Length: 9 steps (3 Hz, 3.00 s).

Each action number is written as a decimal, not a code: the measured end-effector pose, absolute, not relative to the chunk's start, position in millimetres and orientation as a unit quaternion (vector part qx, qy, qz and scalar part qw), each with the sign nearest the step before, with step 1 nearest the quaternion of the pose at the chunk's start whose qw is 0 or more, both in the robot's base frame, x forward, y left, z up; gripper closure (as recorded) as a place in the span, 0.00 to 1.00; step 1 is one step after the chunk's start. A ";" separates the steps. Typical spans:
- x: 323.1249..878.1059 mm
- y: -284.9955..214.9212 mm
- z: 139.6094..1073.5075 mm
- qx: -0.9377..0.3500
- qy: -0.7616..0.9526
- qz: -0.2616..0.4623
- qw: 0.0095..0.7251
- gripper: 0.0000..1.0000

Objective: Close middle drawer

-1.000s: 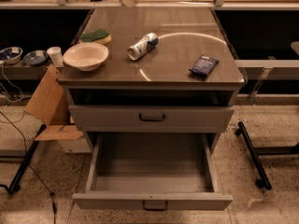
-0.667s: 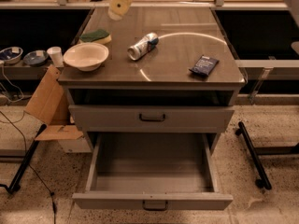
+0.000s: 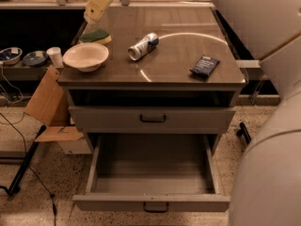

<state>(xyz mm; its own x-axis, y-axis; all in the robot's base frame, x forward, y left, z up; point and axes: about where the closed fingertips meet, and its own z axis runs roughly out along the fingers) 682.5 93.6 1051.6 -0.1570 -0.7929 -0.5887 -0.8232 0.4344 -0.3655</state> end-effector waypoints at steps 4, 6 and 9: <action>729.7 131.6 1012.6 -0.330 0.861 0.147 0.358 0.00; 731.8 140.1 1013.0 -0.312 0.872 0.134 0.354 0.00; 764.6 185.4 967.1 -0.113 0.927 0.174 0.312 0.00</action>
Offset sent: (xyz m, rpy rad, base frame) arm 0.0285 0.0315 -0.0221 0.1065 0.0502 -0.1294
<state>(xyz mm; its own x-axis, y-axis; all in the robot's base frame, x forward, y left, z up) 764.6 185.4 967.1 -0.7798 -0.1007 -0.6179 -0.3181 0.9138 0.2525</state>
